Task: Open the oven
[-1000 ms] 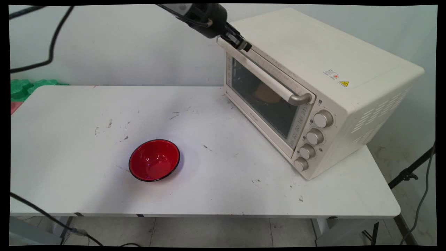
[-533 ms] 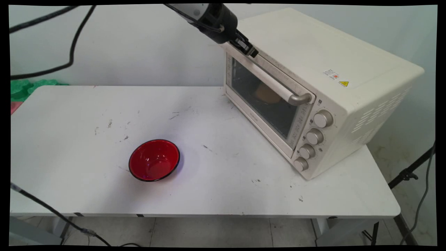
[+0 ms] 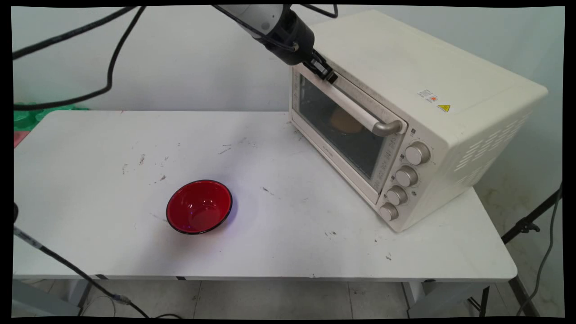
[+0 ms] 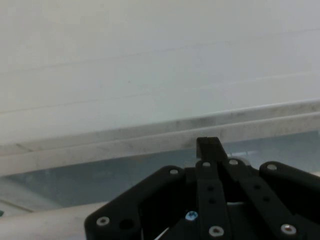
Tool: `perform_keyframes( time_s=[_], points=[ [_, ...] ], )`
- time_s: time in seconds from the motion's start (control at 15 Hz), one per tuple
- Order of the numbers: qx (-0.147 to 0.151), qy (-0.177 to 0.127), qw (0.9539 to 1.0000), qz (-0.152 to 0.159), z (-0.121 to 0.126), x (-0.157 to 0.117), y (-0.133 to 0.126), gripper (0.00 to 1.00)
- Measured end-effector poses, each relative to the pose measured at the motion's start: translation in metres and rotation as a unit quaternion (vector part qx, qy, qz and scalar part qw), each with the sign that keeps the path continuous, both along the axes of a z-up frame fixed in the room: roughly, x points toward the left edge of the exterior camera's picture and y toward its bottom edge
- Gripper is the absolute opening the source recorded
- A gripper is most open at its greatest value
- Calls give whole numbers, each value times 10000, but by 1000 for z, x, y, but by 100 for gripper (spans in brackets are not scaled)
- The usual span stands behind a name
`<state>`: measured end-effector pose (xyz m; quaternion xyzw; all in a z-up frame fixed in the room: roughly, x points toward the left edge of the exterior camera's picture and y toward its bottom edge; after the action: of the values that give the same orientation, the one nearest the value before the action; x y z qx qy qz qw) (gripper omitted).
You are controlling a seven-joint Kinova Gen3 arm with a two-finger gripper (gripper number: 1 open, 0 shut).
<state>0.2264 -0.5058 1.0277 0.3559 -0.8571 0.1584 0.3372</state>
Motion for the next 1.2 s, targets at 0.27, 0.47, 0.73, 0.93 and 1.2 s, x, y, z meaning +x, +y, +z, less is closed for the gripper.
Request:
perform_keyframes(
  time_s=[0.27,0.47,0.73,0.93,1.2],
  points=[
    [60,-72,10000,-11,-5,0,5,0],
    [86,-112,9999,-24,-7,2,11,0],
    [128,-164,9998,-53,-10,9,23,0],
    [156,-201,9997,-69,-11,19,34,0],
    [183,-247,9995,-78,-16,35,48,0]
  ],
)
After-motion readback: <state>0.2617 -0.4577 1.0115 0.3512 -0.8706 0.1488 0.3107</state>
